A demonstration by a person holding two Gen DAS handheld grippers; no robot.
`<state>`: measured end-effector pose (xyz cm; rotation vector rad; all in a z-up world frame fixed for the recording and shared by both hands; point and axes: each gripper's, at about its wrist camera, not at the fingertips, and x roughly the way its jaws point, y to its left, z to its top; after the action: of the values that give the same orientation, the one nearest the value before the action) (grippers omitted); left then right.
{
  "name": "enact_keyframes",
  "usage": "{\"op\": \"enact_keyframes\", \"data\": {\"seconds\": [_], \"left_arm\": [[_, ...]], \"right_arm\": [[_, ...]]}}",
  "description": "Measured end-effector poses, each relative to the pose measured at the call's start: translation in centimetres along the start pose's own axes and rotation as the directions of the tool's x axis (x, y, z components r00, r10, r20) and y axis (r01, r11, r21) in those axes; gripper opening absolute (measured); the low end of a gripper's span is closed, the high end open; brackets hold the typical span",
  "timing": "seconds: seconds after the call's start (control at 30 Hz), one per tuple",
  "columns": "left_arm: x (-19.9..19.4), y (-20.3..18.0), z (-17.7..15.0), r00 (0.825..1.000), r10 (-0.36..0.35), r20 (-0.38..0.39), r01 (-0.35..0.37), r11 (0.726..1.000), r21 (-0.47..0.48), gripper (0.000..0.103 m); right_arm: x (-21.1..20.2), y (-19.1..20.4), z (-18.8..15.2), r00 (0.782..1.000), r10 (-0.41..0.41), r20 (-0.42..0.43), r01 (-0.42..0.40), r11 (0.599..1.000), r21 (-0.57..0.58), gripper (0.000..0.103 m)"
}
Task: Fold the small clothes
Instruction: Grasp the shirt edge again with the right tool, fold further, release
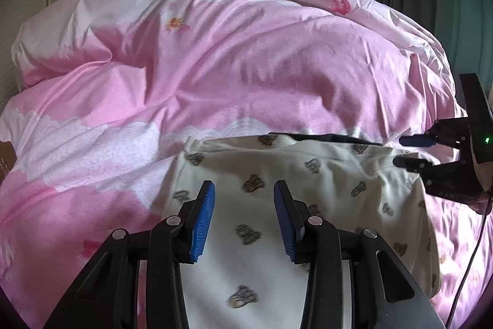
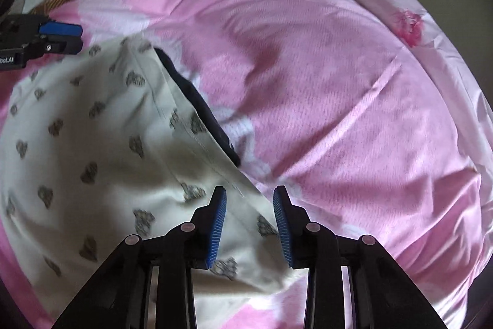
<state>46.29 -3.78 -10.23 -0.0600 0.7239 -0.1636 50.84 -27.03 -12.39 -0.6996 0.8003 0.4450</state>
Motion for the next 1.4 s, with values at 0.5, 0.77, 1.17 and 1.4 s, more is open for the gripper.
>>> {"op": "enact_keyframes", "data": {"seconds": [0.5, 0.77, 1.17, 1.4], "left_arm": [[-0.3, -3.5, 0.4, 1.0, 0.025, 0.005, -0.025, 0.999, 0.046, 0.04], [0.2, -4.8, 0.6, 1.0, 0.031, -0.001, -0.031, 0.997, 0.075, 0.04], [0.6, -4.9, 0.5, 0.999, 0.04, -0.004, -0.039, 0.996, 0.077, 0.04], [0.6, -5.0, 0.4, 0.999, 0.042, -0.001, -0.042, 0.996, 0.083, 0.04]], "right_arm": [[0.7, -2.0, -1.0, 0.991, 0.101, -0.092, -0.109, 0.991, -0.083, 0.022], [2.0, -2.8, -0.8, 0.96, 0.219, -0.174, -0.239, 0.966, -0.101, 0.014], [0.8, -4.1, -0.5, 0.978, 0.191, -0.089, -0.196, 0.979, -0.048, 0.003], [0.7, -4.9, -2.2, 0.98, 0.184, -0.072, -0.181, 0.983, 0.043, 0.003]]}}
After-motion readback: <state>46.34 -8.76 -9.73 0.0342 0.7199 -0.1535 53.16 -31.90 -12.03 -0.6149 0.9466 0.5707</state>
